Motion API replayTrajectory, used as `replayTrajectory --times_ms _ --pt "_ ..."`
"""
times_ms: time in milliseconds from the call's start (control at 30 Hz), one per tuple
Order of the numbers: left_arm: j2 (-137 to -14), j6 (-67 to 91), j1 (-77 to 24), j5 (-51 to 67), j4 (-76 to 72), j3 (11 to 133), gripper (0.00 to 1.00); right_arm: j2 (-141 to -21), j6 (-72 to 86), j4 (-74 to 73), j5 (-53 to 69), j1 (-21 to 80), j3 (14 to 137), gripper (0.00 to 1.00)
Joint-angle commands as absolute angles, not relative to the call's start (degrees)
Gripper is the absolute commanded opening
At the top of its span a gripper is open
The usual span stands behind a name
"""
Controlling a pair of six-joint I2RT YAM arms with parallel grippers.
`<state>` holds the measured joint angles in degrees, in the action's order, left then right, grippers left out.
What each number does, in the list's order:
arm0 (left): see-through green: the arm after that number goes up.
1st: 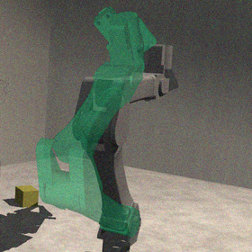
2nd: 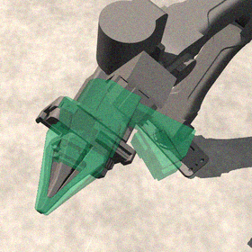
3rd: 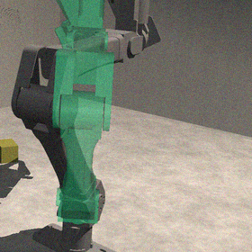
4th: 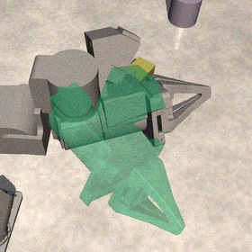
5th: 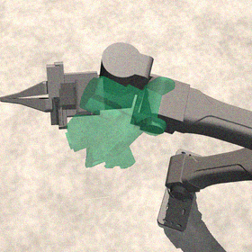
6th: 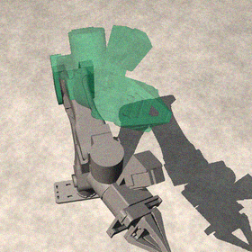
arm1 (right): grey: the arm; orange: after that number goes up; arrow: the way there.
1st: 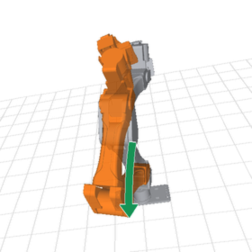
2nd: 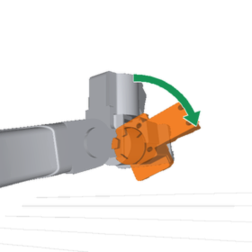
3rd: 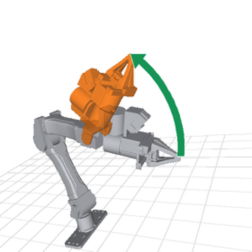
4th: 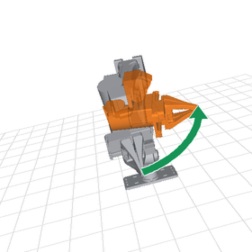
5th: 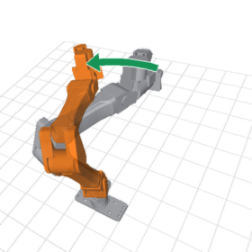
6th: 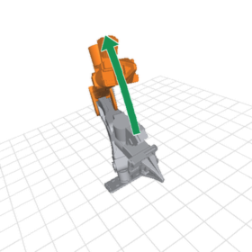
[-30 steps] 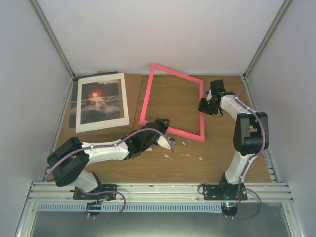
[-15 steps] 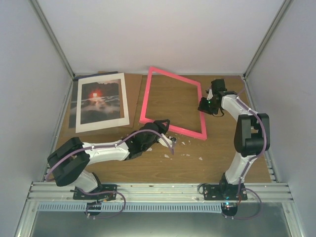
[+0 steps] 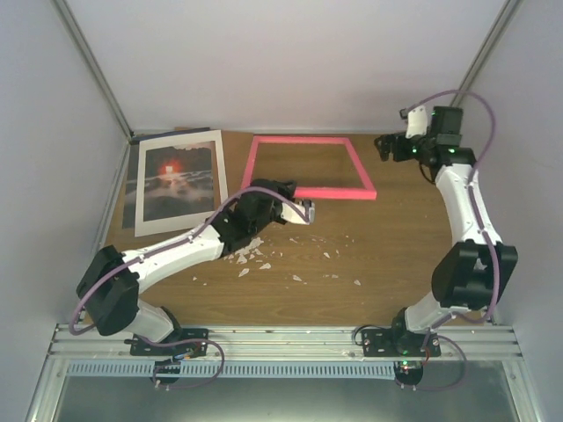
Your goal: Put the photo into the frame
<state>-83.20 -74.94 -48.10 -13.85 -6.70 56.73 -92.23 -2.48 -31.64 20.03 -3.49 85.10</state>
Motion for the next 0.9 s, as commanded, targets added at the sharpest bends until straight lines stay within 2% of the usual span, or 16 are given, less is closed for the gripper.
replayTrajectory --times_ms 0,133,300,367,500,667,867 --pt "-81.06 -63.34 -44.35 -10.18 -4.45 67.22 0.00 -88.06 -15.73 -29.88 26.27 -7.01 90.54 1.00" --pt "-83.04 -52.38 -41.26 -5.35 6.93 79.23 0.00 -85.91 -18.53 -34.03 28.36 -8.37 94.81 1.00" --pt "-83.19 -44.04 -38.62 1.38 11.65 87.95 0.00 -74.97 -17.62 -22.98 25.67 -8.66 84.64 1.00" --pt "-82.70 -41.46 -38.33 3.78 12.20 90.05 0.00 -69.77 -16.84 -15.45 26.51 -8.67 78.31 1.00" --pt "-82.59 -35.07 -37.74 8.01 14.36 94.26 0.00 -65.59 -14.52 -7.91 29.05 -7.30 74.04 0.98" --pt "-82.55 -24.99 -37.38 14.36 17.89 97.61 0.00 -64.78 -20.18 -1.04 21.62 -0.34 73.84 0.94" --pt "-81.70 -17.73 -37.18 21.08 19.38 97.79 0.00 -65.30 -26.14 -0.71 18.14 4.29 75.34 0.87"
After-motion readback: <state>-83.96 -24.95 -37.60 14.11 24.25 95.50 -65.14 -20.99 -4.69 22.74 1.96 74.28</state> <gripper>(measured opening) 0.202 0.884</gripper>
